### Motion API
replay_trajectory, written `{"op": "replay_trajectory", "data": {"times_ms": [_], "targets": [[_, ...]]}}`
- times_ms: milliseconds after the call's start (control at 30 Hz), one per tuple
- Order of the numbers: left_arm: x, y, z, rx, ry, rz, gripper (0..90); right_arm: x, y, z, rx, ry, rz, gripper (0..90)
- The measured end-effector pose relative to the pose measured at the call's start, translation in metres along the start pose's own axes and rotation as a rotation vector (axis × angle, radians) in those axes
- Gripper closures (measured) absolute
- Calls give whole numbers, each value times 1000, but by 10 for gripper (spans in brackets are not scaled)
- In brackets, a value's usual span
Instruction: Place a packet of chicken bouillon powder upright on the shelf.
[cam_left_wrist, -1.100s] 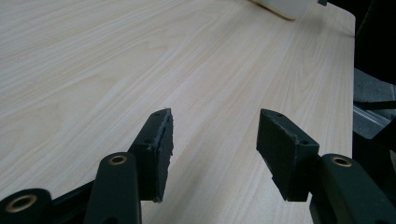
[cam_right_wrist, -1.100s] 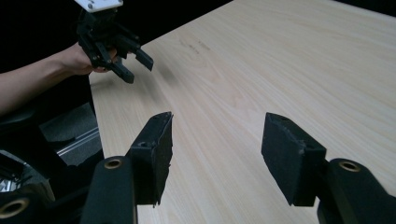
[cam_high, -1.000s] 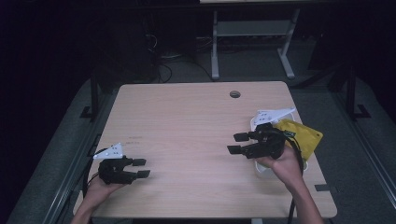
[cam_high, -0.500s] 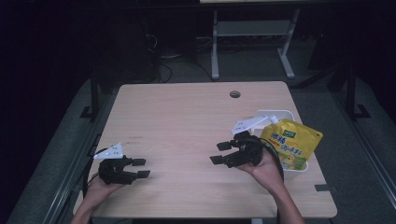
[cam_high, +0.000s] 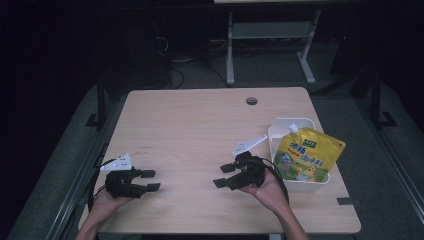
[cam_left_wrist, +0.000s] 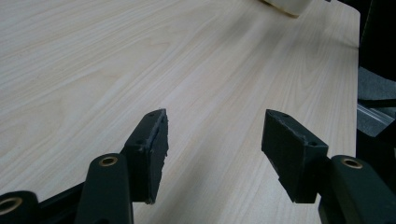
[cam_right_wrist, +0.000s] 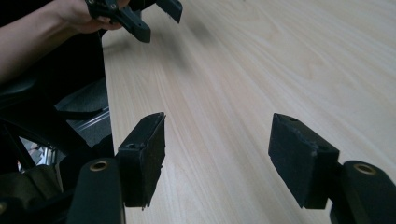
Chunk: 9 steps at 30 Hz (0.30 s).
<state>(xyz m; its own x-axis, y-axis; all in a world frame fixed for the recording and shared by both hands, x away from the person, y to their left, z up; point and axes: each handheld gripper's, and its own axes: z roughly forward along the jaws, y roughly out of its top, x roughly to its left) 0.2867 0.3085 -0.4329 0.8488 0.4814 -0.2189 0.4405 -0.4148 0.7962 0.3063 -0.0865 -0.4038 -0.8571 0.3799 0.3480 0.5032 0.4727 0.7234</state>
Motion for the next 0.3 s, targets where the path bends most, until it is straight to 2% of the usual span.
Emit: {"op": "replay_trajectory", "data": {"times_ms": [300], "targets": [[-1,0,2,6,-2,-3,365,5,-16,17,26,-4,-6,308]]}}
